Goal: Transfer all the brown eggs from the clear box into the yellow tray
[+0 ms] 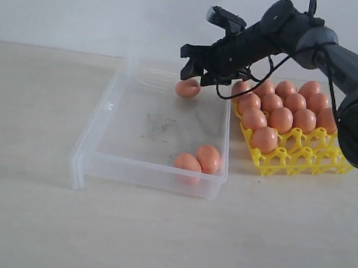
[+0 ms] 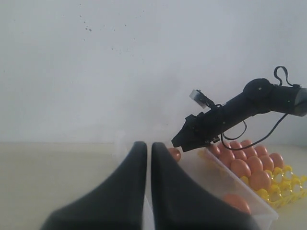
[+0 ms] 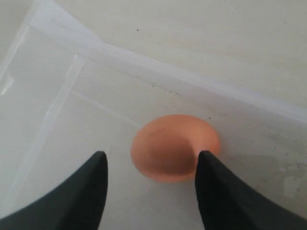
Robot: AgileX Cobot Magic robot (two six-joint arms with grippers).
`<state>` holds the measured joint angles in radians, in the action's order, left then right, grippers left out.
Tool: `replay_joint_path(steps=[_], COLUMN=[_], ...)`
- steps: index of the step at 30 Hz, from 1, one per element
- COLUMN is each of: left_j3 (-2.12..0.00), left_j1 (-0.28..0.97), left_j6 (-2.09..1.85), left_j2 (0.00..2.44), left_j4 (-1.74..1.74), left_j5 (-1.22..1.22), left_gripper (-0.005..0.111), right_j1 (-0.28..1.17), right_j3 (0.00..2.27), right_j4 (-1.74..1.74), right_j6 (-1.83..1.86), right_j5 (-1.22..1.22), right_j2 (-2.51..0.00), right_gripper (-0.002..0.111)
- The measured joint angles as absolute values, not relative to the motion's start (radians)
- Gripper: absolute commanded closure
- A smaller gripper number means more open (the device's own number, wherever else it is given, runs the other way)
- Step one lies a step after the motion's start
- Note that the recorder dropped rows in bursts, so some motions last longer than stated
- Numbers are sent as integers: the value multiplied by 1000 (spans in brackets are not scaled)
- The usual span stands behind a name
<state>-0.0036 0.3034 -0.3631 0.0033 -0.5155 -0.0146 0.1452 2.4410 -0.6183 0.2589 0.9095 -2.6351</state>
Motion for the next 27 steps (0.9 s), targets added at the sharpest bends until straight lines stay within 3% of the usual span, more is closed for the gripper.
replay_joint_path(steps=[15,23,27], left_j3=[-4,-4,-4], left_j1=[303,303,303], left_j6=[-363,-363,-363], left_j2=[3,3,3], left_j4=[-515,-515,-515], left_j5=[-15,-8,-8], left_gripper=[103,103,103], right_j1=[61,119,130], right_j3=[2441,2441,2441], right_j4=[-652,-649,-647], right_j6=[263,393,436], right_j5=[931,939,826], right_j2=[-2642,-2644,-2654], right_gripper=[60,60,60])
